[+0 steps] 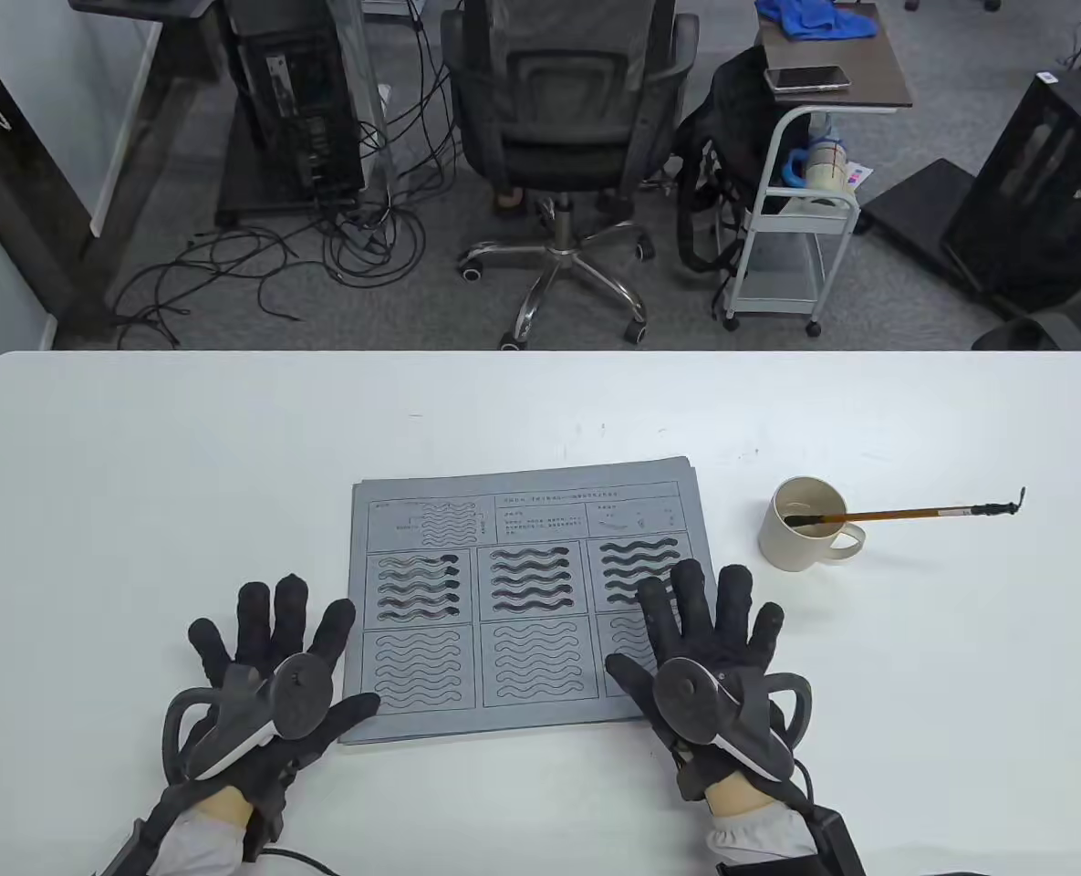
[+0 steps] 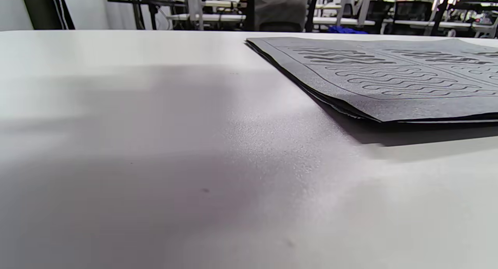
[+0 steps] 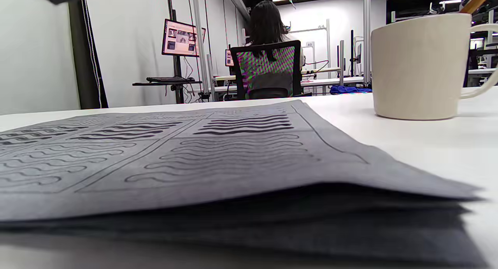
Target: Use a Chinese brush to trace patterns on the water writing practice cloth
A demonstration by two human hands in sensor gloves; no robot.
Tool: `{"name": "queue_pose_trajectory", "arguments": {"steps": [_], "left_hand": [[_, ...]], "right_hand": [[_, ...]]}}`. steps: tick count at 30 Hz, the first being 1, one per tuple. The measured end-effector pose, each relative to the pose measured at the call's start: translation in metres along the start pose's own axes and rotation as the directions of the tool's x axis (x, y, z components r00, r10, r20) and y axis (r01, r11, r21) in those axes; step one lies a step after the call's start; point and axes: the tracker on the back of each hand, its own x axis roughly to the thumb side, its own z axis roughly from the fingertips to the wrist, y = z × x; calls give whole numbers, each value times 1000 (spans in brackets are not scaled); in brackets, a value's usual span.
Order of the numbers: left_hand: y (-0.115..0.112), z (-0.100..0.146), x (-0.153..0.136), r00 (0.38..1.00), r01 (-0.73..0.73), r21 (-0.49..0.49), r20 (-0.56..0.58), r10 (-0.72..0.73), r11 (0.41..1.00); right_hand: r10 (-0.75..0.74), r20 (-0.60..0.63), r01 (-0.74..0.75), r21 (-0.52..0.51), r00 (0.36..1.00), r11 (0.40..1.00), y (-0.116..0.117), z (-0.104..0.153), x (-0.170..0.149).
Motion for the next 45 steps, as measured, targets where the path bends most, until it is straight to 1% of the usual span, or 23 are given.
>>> {"name": "queue_pose_trajectory", "arguments": {"steps": [4, 10, 17, 22, 26, 31, 34, 37, 38, 39, 42, 43, 44, 45], "left_hand": [[-2, -3, -3, 1000, -16, -38, -20, 15, 999], [-5, -7, -8, 999, -26, -56, -46, 24, 998], [-5, -7, -4, 999, -33, -75, -10, 32, 997], [-6, -8, -5, 999, -35, -70, -12, 34, 997], [-5, -6, -6, 999, -42, -63, -9, 41, 997], [-4, -6, -8, 998, -63, -66, -15, 62, 996], [-2, -6, -9, 997, -78, -63, -9, 78, 995], [0, -6, -9, 996, -94, -67, -5, 94, 993], [1, -6, -10, 995, -98, -71, -5, 98, 993], [1, -6, -10, 994, -108, -71, -5, 108, 992], [1, -7, -11, 993, -120, -76, 1, 120, 990], [1, -6, -11, 993, -118, -77, 1, 119, 990], [1, -6, -10, 993, -114, -77, 2, 115, 990], [1, -6, -10, 994, -111, -77, 2, 112, 991]], "right_hand": [[-12, -14, 12, 11, 1000, 1000, 2, 0, -3], [-13, -14, 14, 39, 1000, 999, 5, 0, -5], [-59, -53, 61, 44, 997, 997, 8, -3, -10], [-91, -71, 93, 22, 993, 995, 10, 0, -12], [-126, -113, 122, -43, 986, 992, 4, 6, -21], [-219, -232, 184, -165, 948, 969, -7, 8, -42], [-299, -327, 220, -257, 896, 941, -15, 8, -60], [-390, -419, 261, -331, 820, 907, -21, 6, -81], [-425, -454, 276, -358, 783, 892, -25, 4, -90], [-465, -495, 299, -380, 734, 875, -29, 2, -99], [-555, -562, 369, -418, 613, 830, -38, -6, -118], [-616, -577, 401, -468, 536, 788, -40, -11, -128], [-650, -588, 421, -495, 482, 760, -41, -15, -135], [-690, -597, 453, -524, 408, 721, -41, -19, -143]]}}
